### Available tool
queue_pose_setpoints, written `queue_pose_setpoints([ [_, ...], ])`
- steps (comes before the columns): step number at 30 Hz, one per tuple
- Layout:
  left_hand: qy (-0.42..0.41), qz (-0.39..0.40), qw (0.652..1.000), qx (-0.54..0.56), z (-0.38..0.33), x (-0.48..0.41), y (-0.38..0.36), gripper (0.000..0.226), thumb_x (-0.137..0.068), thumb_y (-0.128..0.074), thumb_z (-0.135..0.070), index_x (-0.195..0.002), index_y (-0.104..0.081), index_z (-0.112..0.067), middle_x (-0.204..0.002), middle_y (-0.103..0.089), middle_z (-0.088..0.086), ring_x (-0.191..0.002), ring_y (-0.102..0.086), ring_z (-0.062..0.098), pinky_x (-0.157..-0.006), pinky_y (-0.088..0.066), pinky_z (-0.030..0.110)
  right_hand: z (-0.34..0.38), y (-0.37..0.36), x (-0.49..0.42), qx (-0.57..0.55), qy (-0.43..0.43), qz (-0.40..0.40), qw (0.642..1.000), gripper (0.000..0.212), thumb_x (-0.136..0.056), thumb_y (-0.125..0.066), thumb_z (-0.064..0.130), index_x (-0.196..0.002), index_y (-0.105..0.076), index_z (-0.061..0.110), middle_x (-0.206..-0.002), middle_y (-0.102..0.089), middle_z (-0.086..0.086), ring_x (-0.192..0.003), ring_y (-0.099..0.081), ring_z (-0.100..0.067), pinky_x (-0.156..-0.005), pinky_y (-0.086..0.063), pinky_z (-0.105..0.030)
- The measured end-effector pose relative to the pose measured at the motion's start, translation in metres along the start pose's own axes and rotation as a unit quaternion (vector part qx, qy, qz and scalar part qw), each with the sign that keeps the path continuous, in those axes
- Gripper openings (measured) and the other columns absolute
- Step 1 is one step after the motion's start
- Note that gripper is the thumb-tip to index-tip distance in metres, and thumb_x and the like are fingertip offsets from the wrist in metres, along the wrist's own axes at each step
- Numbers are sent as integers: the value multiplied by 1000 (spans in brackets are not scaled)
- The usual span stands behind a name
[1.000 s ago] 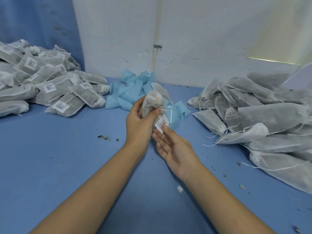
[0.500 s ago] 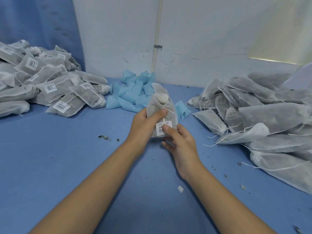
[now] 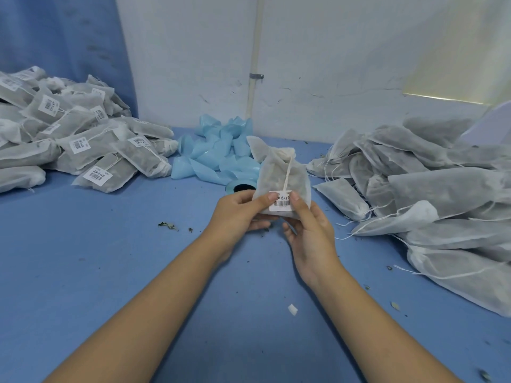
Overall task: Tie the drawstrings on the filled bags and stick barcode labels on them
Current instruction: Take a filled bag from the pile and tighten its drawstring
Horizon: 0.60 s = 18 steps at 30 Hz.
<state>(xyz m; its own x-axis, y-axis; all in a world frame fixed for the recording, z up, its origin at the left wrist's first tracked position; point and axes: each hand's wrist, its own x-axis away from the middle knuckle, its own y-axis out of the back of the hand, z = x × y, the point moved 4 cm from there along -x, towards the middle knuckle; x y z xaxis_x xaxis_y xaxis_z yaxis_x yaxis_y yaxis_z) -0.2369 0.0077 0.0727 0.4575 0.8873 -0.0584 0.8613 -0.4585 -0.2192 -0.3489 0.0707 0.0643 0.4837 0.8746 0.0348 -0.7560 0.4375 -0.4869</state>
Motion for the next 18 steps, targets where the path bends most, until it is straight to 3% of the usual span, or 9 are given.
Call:
queue_pose_setpoints([
  [4, 10, 27, 998, 47, 0, 0, 2, 24, -71, -74, -32, -85, -73, -13, -87, -74, 7, -73, -71, 17, -61, -53, 19, 0, 0, -1, -13, 1, 11, 1000, 7, -87, -67, 20, -80, -64, 18, -82, -69, 1, -71, -63, -8, -63, -48, -17],
  [7, 19, 31, 999, -8, -1, 1, 5, 19, -79, -71, -30, -86, -69, -13, -71, -71, 8, -58, -66, 18, -53, -52, 22, -1, 0, -2, -1, -1, 11, 1000, 8, -86, -68, 22, -80, -64, 18, -79, -68, 2, -69, -61, -7, -62, -47, -17],
  [9, 6, 3, 999, -43, -3, 1, 6, 17, -86, -67, -27, -84, -67, -11, -54, -62, 5, -45, -55, 14, -45, -46, 21, -1, 0, -2, 14, -6, 7, 1000, 8, -85, -68, 25, -81, -64, 19, -78, -67, 3, -67, -59, -7, -61, -46, -17],
  [11, -34, -64, 997, 8, -10, -2, 10, 15, -89, -63, -22, -86, -64, -7, -51, -59, 2, -43, -52, 11, -47, -43, 21, 0, 1, -2, 14, -7, 4, 1000, 9, -85, -68, 26, -81, -64, 19, -77, -68, 4, -63, -58, -7, -58, -46, -16],
  [13, -82, -98, 980, 151, -22, -5, 16, 20, -90, -61, -15, -108, -59, -6, -82, -71, 3, -67, -67, 10, -62, -53, 24, 2, 4, -2, 14, -5, 3, 1000, 7, -84, -69, 24, -83, -67, 18, -78, -71, 5, -62, -59, -6, -57, -47, -15],
  [14, -95, -98, 967, 213, -27, -7, 20, 43, -89, -62, -13, -129, -47, -7, -113, -68, 1, -89, -69, 10, -76, -57, 29, 1, 6, -3, 14, -5, 2, 1000, 5, -84, -69, 22, -85, -68, 17, -79, -71, 5, -63, -59, -6, -57, -48, -15],
  [15, -98, -91, 957, 256, -30, -10, 26, 72, -86, -64, -12, -146, -25, -11, -139, -52, -4, -108, -64, 11, -89, -55, 37, 1, 7, -3, 9, -5, -1, 1000, 2, -84, -69, 18, -86, -68, 17, -81, -71, 4, -64, -59, -7, -58, -48, -16],
  [16, -95, -85, 954, 273, -32, -11, 31, 93, -82, -66, -11, -152, -5, -17, -150, -37, -8, -118, -58, 12, -95, -51, 41, 1, 9, -4, 3, -4, -4, 1000, 3, -85, -68, 15, -87, -68, 17, -82, -70, 4, -65, -59, -8, -59, -48, -16],
  [18, -89, -63, 962, 250, -35, -9, 35, 98, -80, -66, -10, -152, 0, -19, -149, -39, -8, -118, -59, 14, -96, -50, 41, 2, 12, -7, -7, 0, -15, 1000, 11, -85, -66, 9, -93, -68, 18, -86, -69, 3, -67, -60, -9, -58, -48, -17],
])
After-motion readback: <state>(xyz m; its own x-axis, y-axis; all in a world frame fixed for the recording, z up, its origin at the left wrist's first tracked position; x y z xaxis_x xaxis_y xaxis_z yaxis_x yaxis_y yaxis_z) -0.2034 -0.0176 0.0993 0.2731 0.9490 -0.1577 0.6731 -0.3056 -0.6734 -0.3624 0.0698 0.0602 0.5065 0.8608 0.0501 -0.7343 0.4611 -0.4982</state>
